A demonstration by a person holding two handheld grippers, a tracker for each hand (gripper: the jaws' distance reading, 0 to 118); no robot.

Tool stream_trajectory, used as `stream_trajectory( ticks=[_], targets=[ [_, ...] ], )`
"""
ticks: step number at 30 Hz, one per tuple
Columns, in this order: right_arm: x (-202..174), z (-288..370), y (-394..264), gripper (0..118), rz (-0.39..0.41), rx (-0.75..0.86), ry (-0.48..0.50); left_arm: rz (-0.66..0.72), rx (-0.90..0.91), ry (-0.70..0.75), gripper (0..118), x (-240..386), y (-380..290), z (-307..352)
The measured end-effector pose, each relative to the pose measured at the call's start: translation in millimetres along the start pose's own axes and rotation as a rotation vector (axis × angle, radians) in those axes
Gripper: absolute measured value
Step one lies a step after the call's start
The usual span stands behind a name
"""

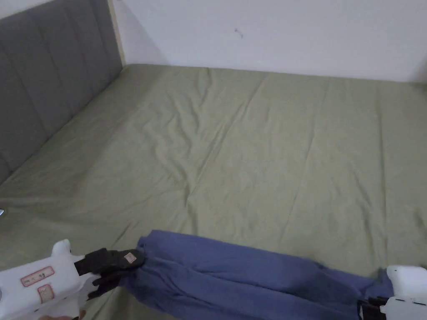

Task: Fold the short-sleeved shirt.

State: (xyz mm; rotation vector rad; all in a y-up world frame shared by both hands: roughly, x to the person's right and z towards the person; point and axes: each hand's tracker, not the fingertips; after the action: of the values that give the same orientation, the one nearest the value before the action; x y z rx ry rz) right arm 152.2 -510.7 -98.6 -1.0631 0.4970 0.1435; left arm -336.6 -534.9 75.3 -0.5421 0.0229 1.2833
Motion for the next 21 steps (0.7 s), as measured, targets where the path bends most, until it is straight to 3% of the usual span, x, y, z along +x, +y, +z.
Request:
stream_trajectory(
  ticks=[4, 10, 17, 20, 21],
  targets=[
    [13.0, 10.4, -10.9, 2, -0.041, 0.011, -0.007, -0.232, -0.067, -0.029, 4, 75.2, -11.2, -35.0],
    [53.0, 21.5, -30.3, 2, -0.153, 0.025, -0.017, -0.581, -0.337, -0.112, 4, 184.8, -97.6, -128.9],
    [105.2, 31.0, -62.8, 2, -0.306, 0.01, -0.06, -0.738, -0.651, -0.029, 5, 164.4, -194.4, -232.6],
    [119.0, 32.5, -74.2, 2, -0.356, -0.007, -0.081, -0.753, -0.733, 0.151, 14, 137.0, -214.4, -260.4],
    [122.0, 33.5, -77.1, 2, -0.367, -0.01, -0.089, -0.716, -0.734, 0.191, 32, 127.0, -215.5, -264.5]
  ],
)
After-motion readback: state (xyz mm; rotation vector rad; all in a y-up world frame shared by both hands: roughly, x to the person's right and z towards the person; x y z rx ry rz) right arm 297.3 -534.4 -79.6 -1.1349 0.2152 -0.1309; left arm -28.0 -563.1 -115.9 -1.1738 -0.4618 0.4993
